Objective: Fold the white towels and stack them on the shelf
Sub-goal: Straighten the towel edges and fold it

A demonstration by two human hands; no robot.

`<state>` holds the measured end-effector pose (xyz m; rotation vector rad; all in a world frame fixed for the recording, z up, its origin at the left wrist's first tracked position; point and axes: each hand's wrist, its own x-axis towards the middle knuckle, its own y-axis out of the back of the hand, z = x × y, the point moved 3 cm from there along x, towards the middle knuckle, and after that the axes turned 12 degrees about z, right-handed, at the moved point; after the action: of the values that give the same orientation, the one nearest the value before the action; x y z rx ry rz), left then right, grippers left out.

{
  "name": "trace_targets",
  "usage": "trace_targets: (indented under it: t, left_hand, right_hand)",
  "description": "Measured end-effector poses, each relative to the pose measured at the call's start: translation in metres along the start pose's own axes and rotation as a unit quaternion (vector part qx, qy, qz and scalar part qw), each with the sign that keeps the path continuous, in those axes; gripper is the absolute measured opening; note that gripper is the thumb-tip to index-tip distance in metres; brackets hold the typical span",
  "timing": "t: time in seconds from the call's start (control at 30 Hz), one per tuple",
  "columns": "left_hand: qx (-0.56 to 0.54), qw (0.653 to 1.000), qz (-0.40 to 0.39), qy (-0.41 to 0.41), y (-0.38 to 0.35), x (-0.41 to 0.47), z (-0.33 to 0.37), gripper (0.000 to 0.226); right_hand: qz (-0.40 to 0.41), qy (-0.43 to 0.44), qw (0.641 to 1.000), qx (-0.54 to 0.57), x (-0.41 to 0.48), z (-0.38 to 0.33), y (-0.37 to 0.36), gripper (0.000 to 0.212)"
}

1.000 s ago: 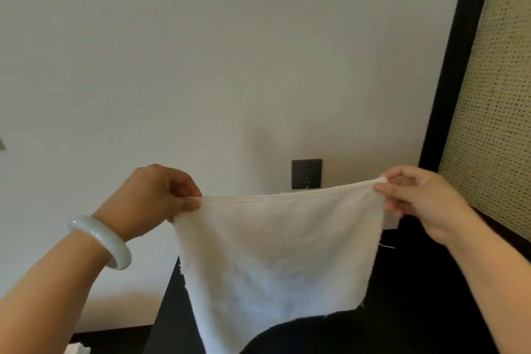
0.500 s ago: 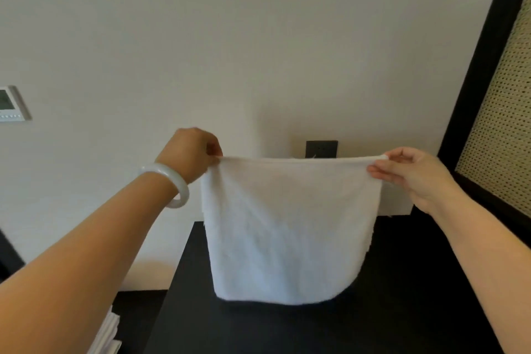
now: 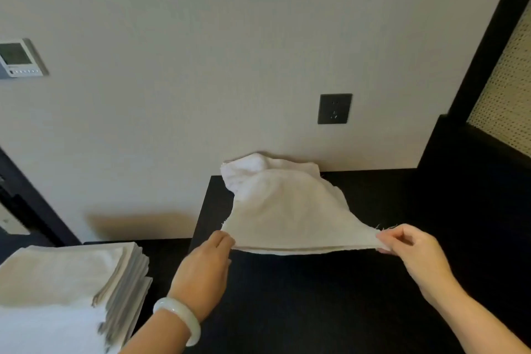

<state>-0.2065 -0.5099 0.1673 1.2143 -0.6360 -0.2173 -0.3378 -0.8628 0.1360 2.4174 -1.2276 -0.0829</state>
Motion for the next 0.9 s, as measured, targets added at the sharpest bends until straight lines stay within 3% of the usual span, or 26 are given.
trace_targets:
  t: [0.1,0.27,0.47,0.53,0.6,0.63,0.7,0.73,0.8,0.9]
  left_hand:
    - [-0.027,0.994,-0.096,0.032,-0.046,-0.048,-0.006,0.043]
    - [-0.057,0.989,-0.131,0.022,-0.067,-0.104,-0.013,0.064]
    - [-0.191,0.976,-0.09,0.046,-0.056,-0.143,-0.014,0.06]
    - [-0.292,0.95,-0.028,0.105,-0.043,-0.15,-0.014,0.056]
    - [-0.335,0.919,0.08,0.193,-0.028,-0.153,-0.025,0.056]
    - [-0.32,0.914,0.123,0.219,-0.024,-0.15,-0.029,0.055]
    - [-0.246,0.94,0.146,0.185,-0.023,-0.13,-0.019,0.043]
    - [-0.203,0.962,0.111,0.147,-0.029,-0.116,-0.008,0.033]
    - [-0.125,0.988,0.006,0.087,-0.057,-0.087,0.019,0.046]
    - [-0.03,0.995,-0.088,0.023,-0.1,-0.067,0.044,0.061]
  right_hand:
    - [0.002,-0.081,0.995,-0.065,-0.029,0.055,-0.017,0.012]
    - [0.023,-0.103,0.986,-0.126,-0.062,0.078,-0.009,0.025]
    - [0.027,-0.035,0.978,-0.204,-0.09,0.077,0.004,0.039]
    - [0.004,-0.031,0.971,-0.238,-0.099,0.08,0.008,0.035]
    - [-0.011,0.012,0.94,-0.339,-0.106,0.078,0.01,0.029]
    - [0.001,0.069,0.92,-0.386,-0.107,0.071,0.007,0.028]
    - [0.027,0.175,0.9,-0.399,-0.109,0.044,-0.016,0.027]
    - [0.003,0.2,0.904,-0.377,-0.111,0.029,-0.035,0.03]
    - [-0.081,0.213,0.92,-0.32,-0.119,0.002,-0.085,0.043]
    - [-0.176,0.254,0.877,-0.367,-0.136,-0.008,-0.148,0.056]
